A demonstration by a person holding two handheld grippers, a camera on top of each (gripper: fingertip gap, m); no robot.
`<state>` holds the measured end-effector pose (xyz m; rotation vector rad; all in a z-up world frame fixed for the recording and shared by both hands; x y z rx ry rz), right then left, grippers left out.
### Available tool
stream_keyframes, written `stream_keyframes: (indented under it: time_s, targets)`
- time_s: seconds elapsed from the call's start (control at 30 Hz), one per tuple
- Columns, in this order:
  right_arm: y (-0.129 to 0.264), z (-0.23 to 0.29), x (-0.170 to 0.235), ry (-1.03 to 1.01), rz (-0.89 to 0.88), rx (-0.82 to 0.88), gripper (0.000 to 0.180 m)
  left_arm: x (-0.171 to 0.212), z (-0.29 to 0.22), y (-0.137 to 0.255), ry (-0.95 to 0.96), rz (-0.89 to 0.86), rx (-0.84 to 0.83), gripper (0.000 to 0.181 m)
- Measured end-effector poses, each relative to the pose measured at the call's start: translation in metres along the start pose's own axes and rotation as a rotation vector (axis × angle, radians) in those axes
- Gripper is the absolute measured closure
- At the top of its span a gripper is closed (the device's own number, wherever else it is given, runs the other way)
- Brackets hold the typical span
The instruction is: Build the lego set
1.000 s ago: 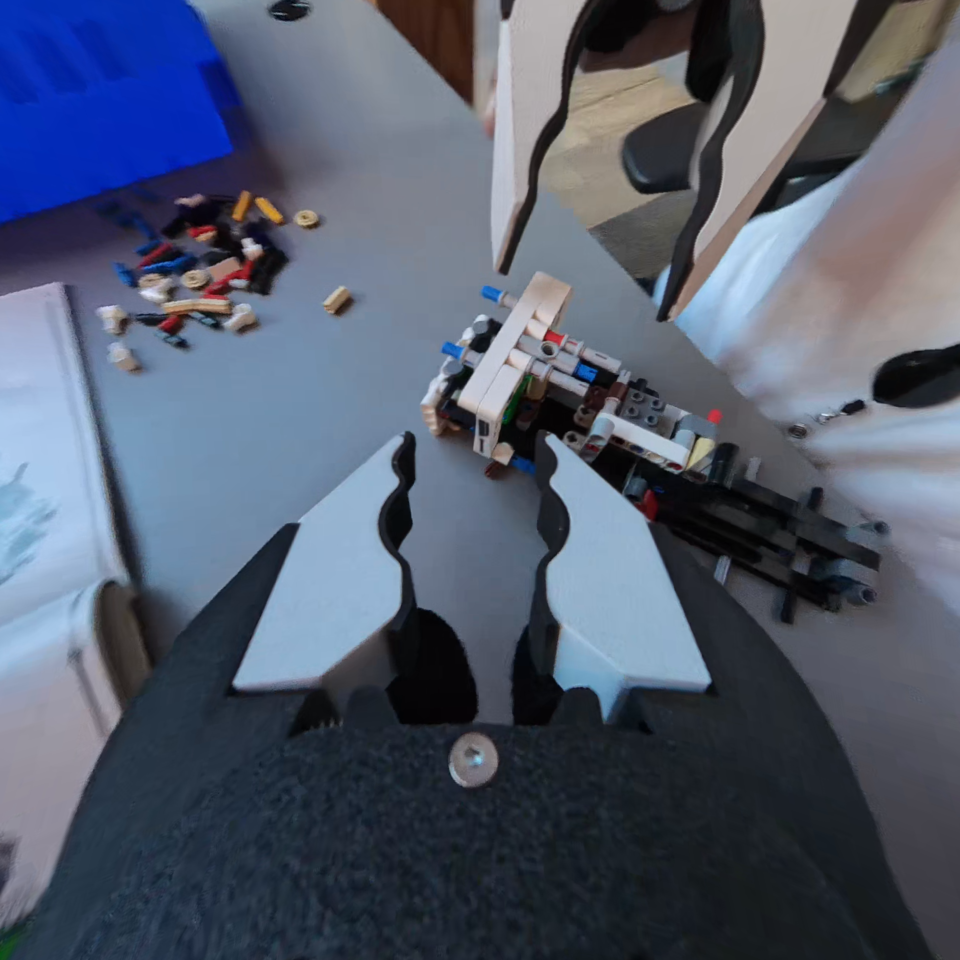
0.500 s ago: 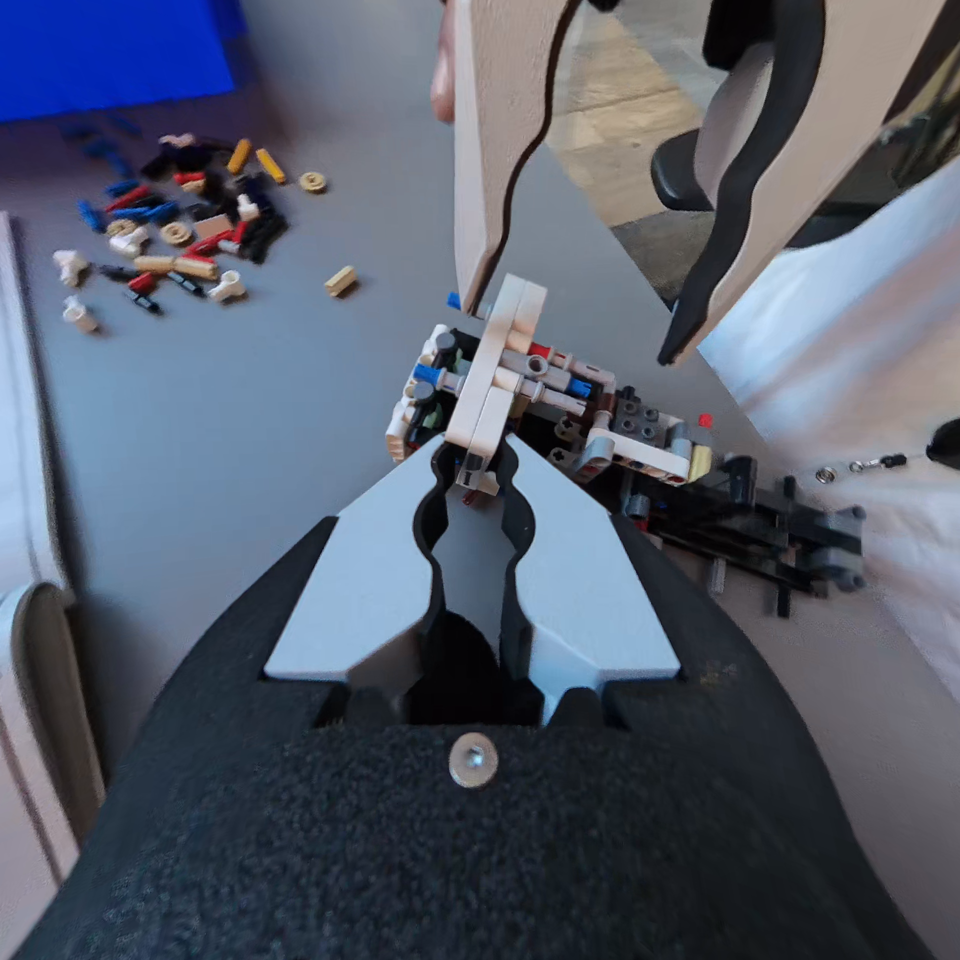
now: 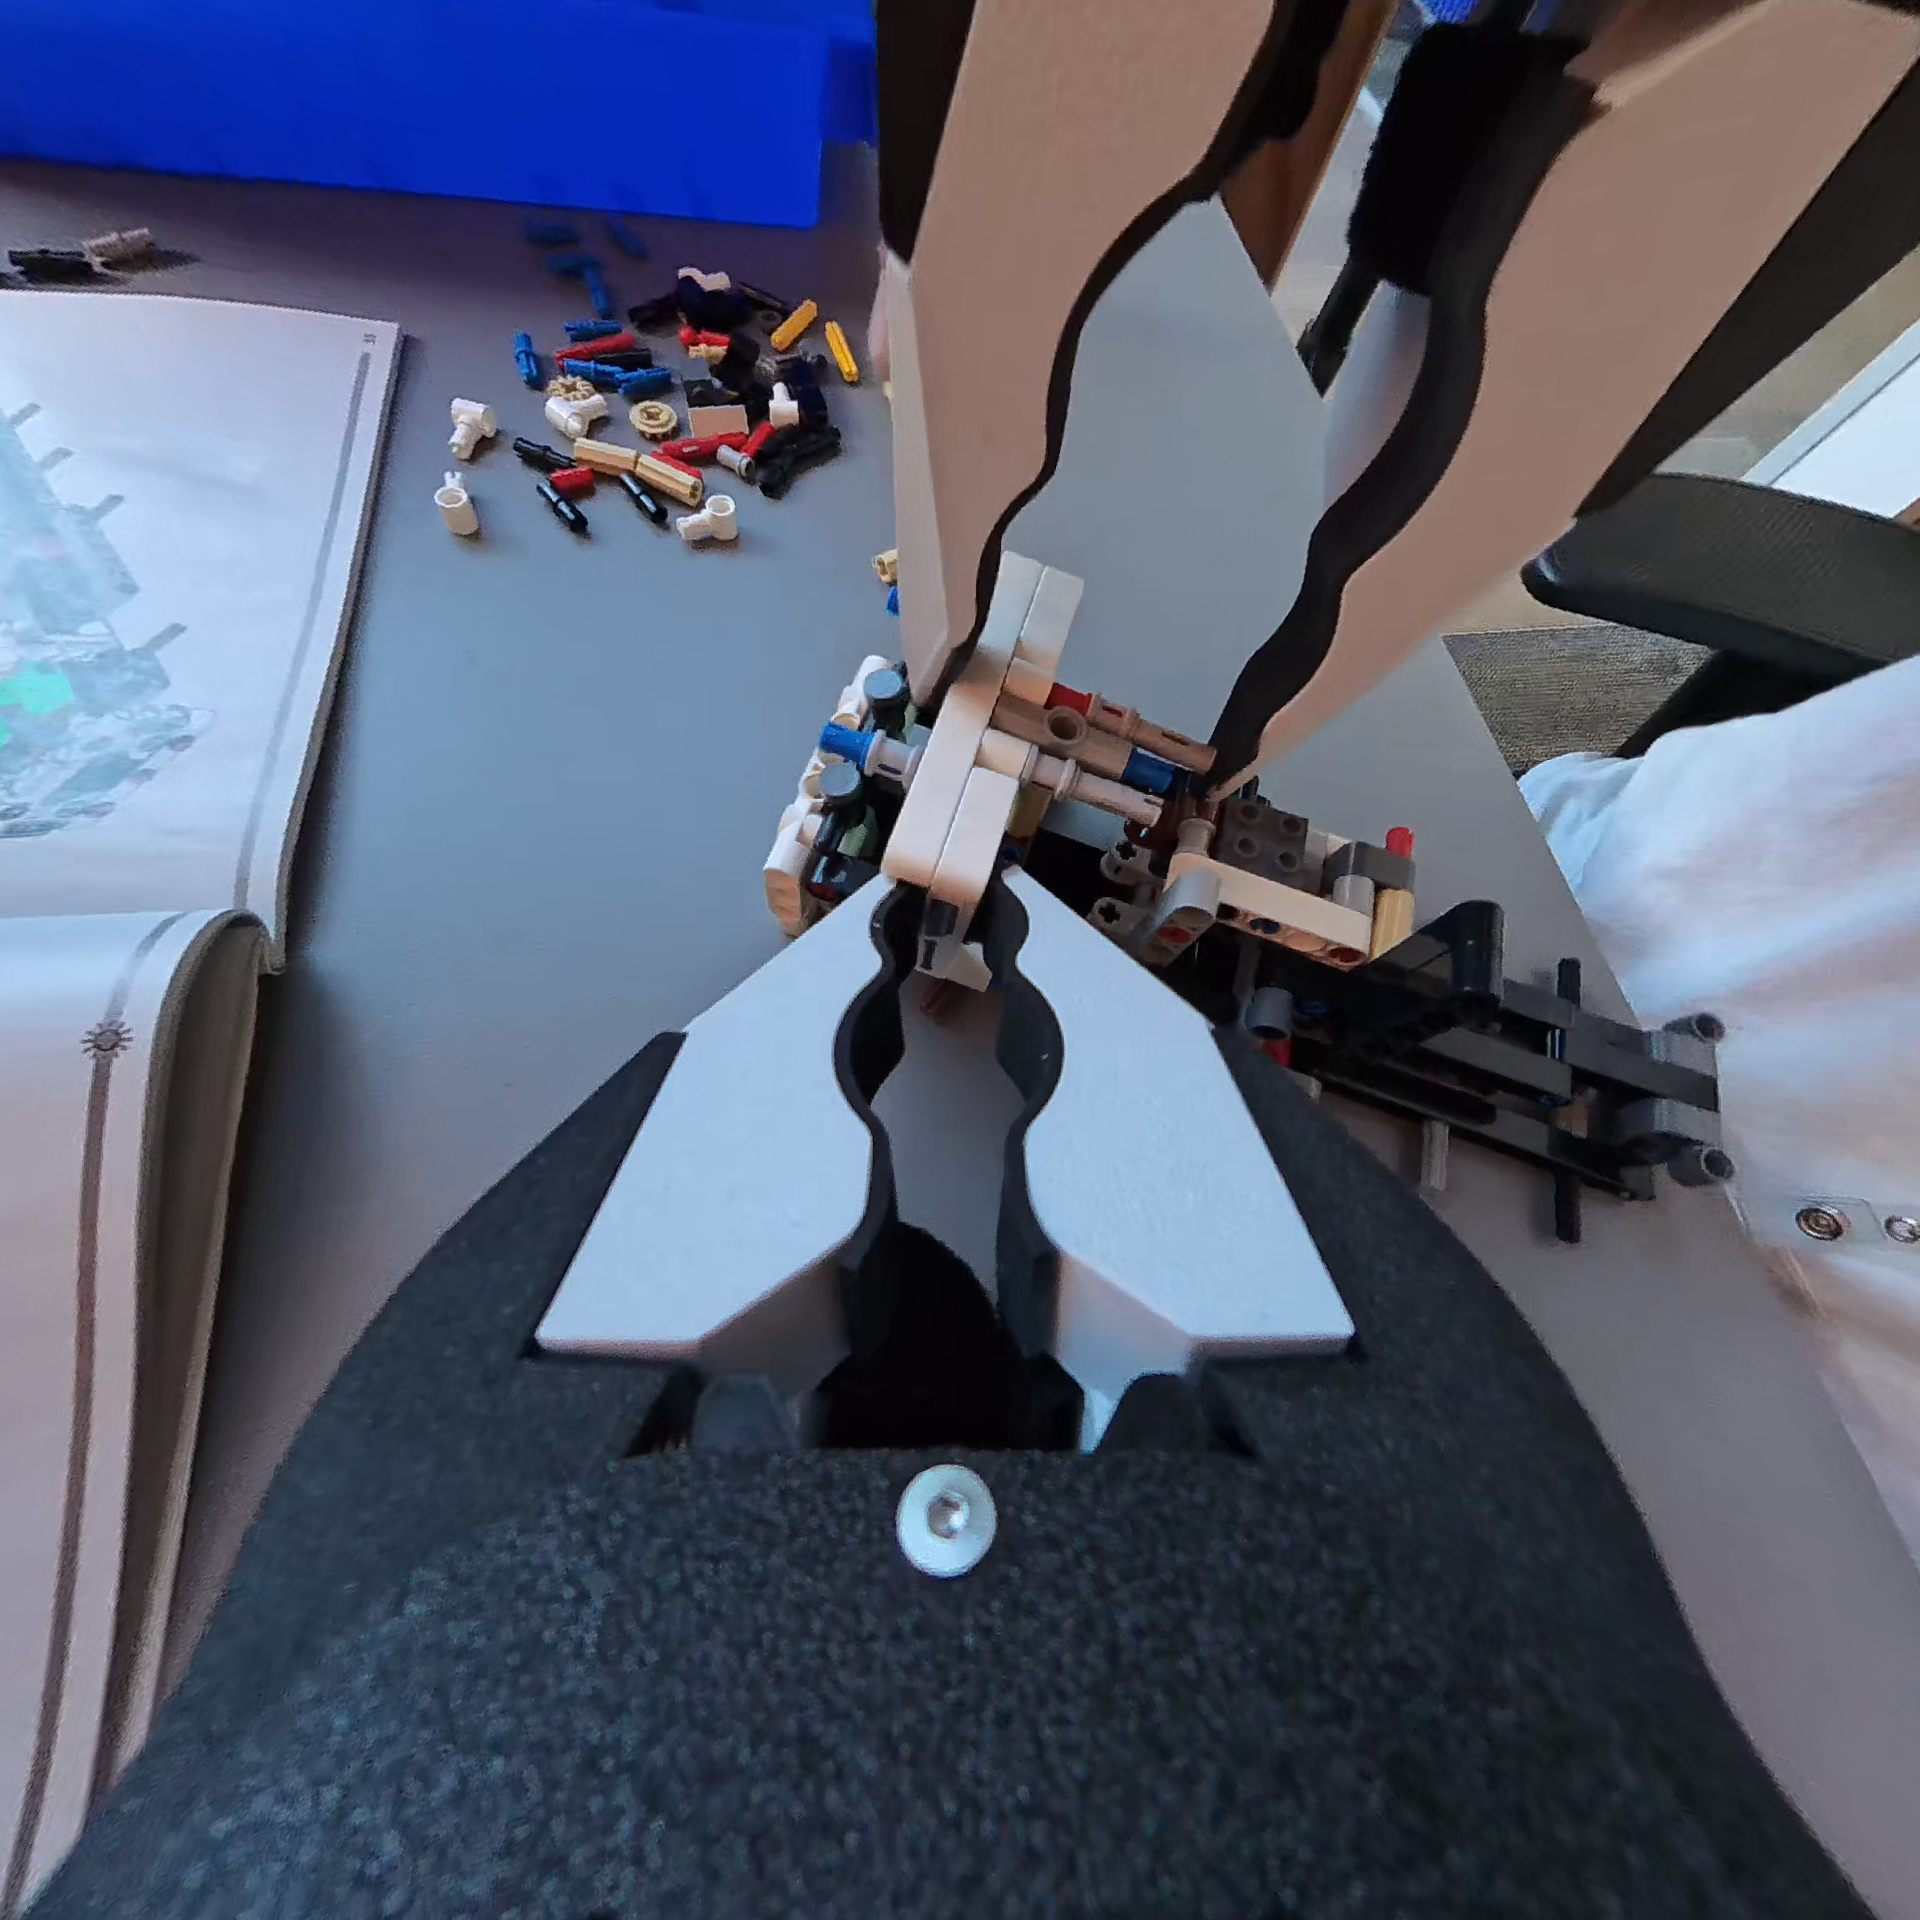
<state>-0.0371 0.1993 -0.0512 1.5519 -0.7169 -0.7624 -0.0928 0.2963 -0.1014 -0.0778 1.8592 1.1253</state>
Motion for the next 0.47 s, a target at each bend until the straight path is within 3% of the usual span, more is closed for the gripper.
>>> stream_keyframes:
  time_s: [0.03, 0.47]
  targets:
    - [0.0003, 0.0002, -0.0001, -0.005, 0.010, 0.005, 0.131, 0.0000, -0.0002, 0.0001, -0.007, -0.001, -0.005, 0.173]
    - [0.0009, 0.0011, 0.0018, 0.037, 0.000, 0.045, 0.129, 0.0024, 0.0016, -0.0003, 0.001, -0.032, 0.028, 0.173]
Point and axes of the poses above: each gripper's, where its closed fingertips meet, y back along the fingers, x out of its underside, z = x × y across the jaws, the point moved 9 cm from there along y, back along the fingers, and after that the axes turned 8 degrees about z, right-handed, at the moved point
